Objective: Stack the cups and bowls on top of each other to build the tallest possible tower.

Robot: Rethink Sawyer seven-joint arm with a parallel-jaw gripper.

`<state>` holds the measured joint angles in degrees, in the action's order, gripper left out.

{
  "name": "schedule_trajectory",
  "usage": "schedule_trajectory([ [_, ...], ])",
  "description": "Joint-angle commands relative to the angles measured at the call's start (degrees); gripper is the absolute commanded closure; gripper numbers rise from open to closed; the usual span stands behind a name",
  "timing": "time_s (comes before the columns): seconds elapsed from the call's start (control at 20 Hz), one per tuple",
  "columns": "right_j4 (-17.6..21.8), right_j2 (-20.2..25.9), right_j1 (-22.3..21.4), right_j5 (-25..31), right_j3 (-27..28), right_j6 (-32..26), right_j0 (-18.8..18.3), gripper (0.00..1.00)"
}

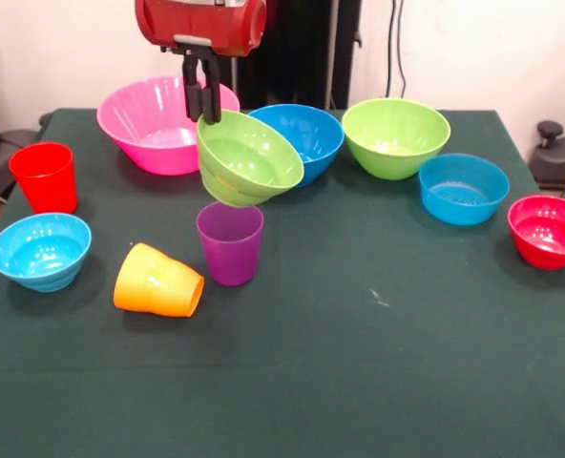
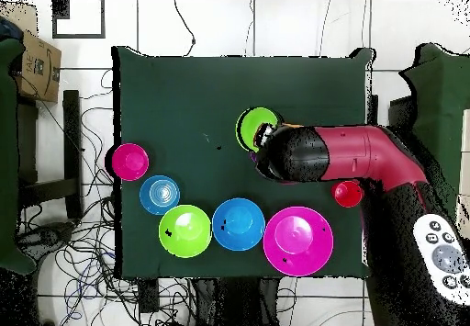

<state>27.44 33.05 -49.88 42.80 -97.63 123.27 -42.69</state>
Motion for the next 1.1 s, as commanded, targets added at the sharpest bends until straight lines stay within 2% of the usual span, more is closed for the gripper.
schedule_trajectory([
  [0.05, 5.8, 1.6, 2.8, -3.3, -4.3, -10.5, 0.6, 1.0],
  [0.15, 5.7, 2.0, 4.0, -2.2, -1.9, -11.1, 1.1, 1.0],
  [0.25, 6.5, 1.7, 4.0, -4.1, -3.9, -11.1, -0.1, 1.0],
  [0.65, 7.2, 2.8, 5.2, -4.2, -3.2, -13.0, -1.6, 1.0],
  [0.75, 8.2, 2.7, 6.6, -4.5, -2.2, -13.1, -1.6, 1.0],
  [0.8, 8.4, 2.9, 8.2, -3.2, 0.8, -13.5, -0.7, 1.0],
  [0.85, 8.6, 2.9, 8.6, -3.3, 1.2, -13.4, -0.6, 1.0],
  [1.1, 9.8, 3.0, 7.6, -5.4, -1.9, -12.7, -2.4, 1.0],
])
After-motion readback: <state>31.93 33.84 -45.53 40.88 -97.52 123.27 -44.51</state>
